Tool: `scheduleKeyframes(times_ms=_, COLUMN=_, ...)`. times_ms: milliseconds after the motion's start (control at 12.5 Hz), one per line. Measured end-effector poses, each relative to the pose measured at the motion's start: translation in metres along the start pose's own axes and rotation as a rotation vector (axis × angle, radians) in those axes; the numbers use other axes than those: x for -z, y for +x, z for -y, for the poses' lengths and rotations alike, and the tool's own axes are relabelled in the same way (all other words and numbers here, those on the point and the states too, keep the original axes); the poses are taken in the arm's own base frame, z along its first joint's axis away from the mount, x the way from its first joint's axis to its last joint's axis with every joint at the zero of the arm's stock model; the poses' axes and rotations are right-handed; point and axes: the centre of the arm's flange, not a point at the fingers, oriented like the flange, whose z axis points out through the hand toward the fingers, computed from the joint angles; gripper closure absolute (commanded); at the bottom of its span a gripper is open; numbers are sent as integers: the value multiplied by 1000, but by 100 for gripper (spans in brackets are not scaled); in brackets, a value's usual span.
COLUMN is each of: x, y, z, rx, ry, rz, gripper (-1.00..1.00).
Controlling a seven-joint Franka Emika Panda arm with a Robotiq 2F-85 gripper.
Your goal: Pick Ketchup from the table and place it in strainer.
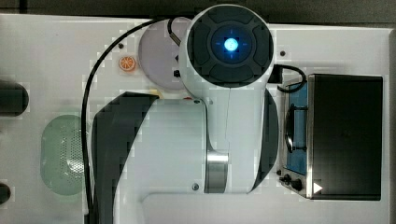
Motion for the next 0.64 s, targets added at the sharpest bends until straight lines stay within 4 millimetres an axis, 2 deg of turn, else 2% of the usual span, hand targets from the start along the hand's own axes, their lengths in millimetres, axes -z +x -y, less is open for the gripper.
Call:
scheduleKeyframes(times_ms=80, x=-7, y=-19, z=-18, rx=-7, ry=-61, rz=81, gripper=-59)
scheduleKeyframes(times_ms=160, x=-4, y=-35, z=-37, rx=-14, ry=-93, rz=109, gripper=-81)
scheduleKeyframes(times_ms=240, x=7, y=-46, z=-50, rx=-21, ry=-92, rz=104, gripper=-99)
scheduleKeyframes(times_ms=400, x=35, y=-58, z=-63, rx=-24, ry=-62, rz=60, gripper=-100)
scheduleKeyframes(times_ms=480, x=43, y=-59, z=-64, rx=-21, ry=-45, rz=38, gripper=-100)
scheduleKeyframes(times_ms=640, x=39, y=-52, z=-54, rx=30, ry=-7, rz=0, gripper=-100)
